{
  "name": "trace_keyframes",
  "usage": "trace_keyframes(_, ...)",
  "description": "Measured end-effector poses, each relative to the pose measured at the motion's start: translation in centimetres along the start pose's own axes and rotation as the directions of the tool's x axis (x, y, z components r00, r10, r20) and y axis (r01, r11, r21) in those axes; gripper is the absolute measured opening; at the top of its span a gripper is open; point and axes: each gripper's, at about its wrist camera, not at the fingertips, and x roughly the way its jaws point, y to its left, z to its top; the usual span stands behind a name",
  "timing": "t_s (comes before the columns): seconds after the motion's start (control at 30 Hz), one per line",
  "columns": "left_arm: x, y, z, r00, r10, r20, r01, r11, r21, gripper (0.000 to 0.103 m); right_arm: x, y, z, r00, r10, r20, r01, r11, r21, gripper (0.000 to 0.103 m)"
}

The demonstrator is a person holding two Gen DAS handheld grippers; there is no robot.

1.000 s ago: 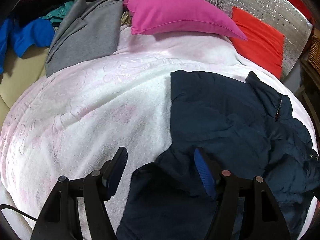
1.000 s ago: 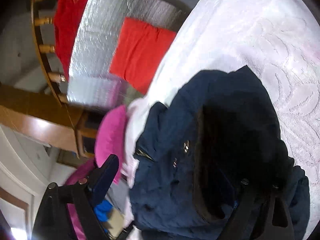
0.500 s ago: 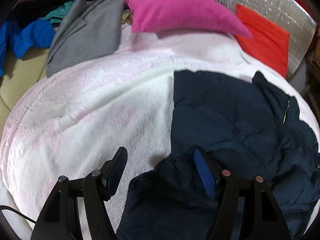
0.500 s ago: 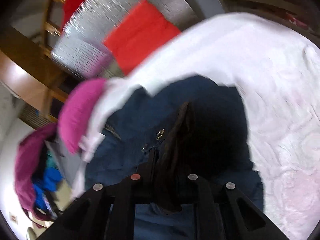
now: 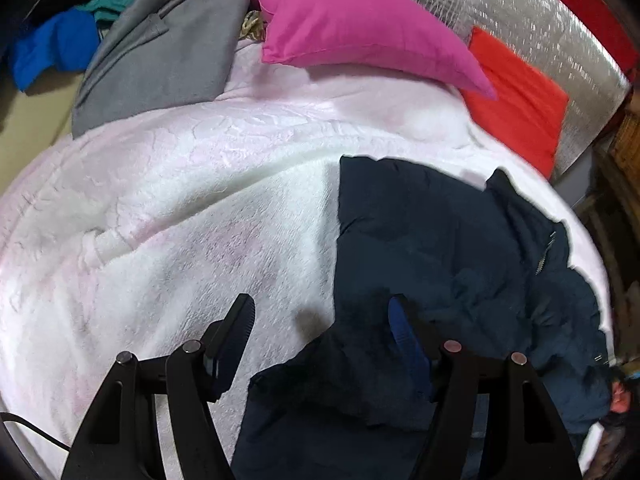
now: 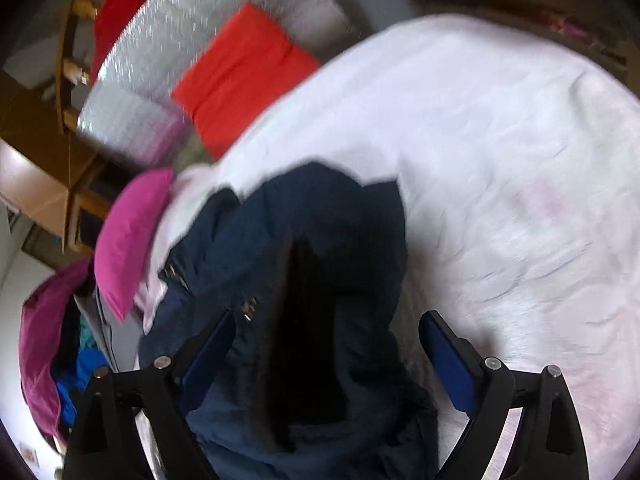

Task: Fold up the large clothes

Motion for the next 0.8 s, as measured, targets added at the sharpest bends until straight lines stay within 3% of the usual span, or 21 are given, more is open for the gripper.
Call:
trace_keyframes(0.17,-0.4,0.7,0.7,0.998,-0.059,0.015,0.060,0.997,-0.051,0.071,2.3,1.2,-0.9,0.999,-0.017,-0.039,0.014,0.998,-0.066,0.091)
trace_keyframes(0.37,2.9,0.6,0.6,0.992,-0.106,-0.074,0.101,0.993,-0.062,0.071,2.6,2.4,-1.6,0.995,-0.101,-0.024,0.097,0.985,-0.146,0.069)
trace_keyframes(0.4,3.2,0.5,0.6,0.989,-0.124,-0.076,0.119,0.991,-0.069,0.065,2.5,2.4,-1.6,0.994,-0.104,-0.019,0.101,0.984,-0.145,0.064)
trace_keyframes(0.43,3.4,0.3,0.5,0.986,-0.151,-0.077,0.145,0.986,-0.078,0.049,2.7,2.5,-1.6,0.994,-0.106,-0.015,0.103,0.984,-0.145,0.060)
trace_keyframes(0.47,3.5,0.0,0.4,0.979,-0.185,-0.084,0.179,0.980,-0.084,0.039,2.7,2.7,-1.7,0.994,-0.112,-0.004,0.110,0.982,-0.153,0.059)
trace_keyframes(0.57,2.8,-1.2,0.1,0.983,-0.177,-0.047,0.176,0.984,-0.040,0.022,2.7,3.5,-1.9,0.990,-0.139,0.033,0.143,0.971,-0.191,0.053)
trace_keyframes(0.7,0.2,-1.9,0.2,0.978,-0.202,0.049,0.204,0.979,-0.024,0.013,1.2,4.4,-1.7,0.985,-0.119,0.123,0.144,0.965,-0.221,0.043)
trace_keyframes(0.8,-0.4,-2.5,-0.2,0.986,-0.159,0.055,0.158,0.987,0.021,0.013,1.2,5.0,-1.4,0.981,-0.105,0.164,0.141,0.963,-0.229,0.043)
